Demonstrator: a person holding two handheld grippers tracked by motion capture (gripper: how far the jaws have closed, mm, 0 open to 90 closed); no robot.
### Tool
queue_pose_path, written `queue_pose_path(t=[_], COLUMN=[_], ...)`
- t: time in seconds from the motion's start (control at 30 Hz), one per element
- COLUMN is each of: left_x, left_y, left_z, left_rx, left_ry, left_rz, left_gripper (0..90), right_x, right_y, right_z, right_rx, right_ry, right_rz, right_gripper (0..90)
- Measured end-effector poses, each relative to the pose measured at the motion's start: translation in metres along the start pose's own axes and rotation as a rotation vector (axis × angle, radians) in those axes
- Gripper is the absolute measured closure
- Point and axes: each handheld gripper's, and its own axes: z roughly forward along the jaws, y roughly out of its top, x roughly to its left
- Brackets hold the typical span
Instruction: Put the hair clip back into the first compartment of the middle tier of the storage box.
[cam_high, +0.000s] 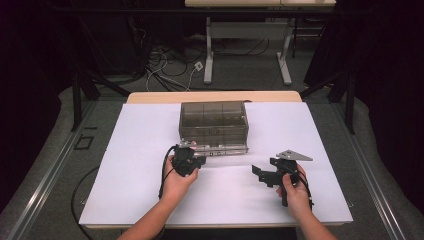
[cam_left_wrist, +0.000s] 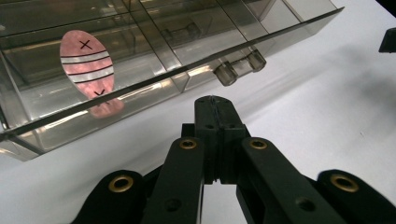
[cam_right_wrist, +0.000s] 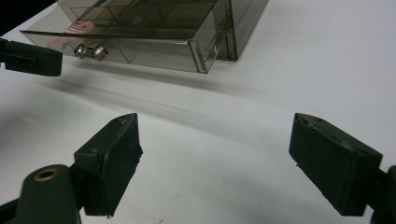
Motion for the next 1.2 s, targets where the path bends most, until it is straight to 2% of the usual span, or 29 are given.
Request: queue_pose_path(t=[0.93, 1.13, 1.2], left_x=[0.001, 0.0, -0.001], left_y=[0.01, 0.012, 0.013], left_z=[0.011, 0.014, 0.014], left_rx=[0.004, -0.002, -0.001], left_ry=[0.012, 0.013, 0.011], left_rz=[-0.019, -0.006, -0.013], left_gripper=[90.0, 90.0, 90.0], right_x=[0.0, 0.0, 0.0], right_y=[0.0, -0.001, -0.001], right_z=[0.001, 0.001, 0.001], right_rx=[-0.001, -0.001, -0.001], right_ry=[0.006, 0.005, 0.005], right_rz=[0.01, 0.01, 0.009], right_gripper=[15.9, 15.8, 15.8])
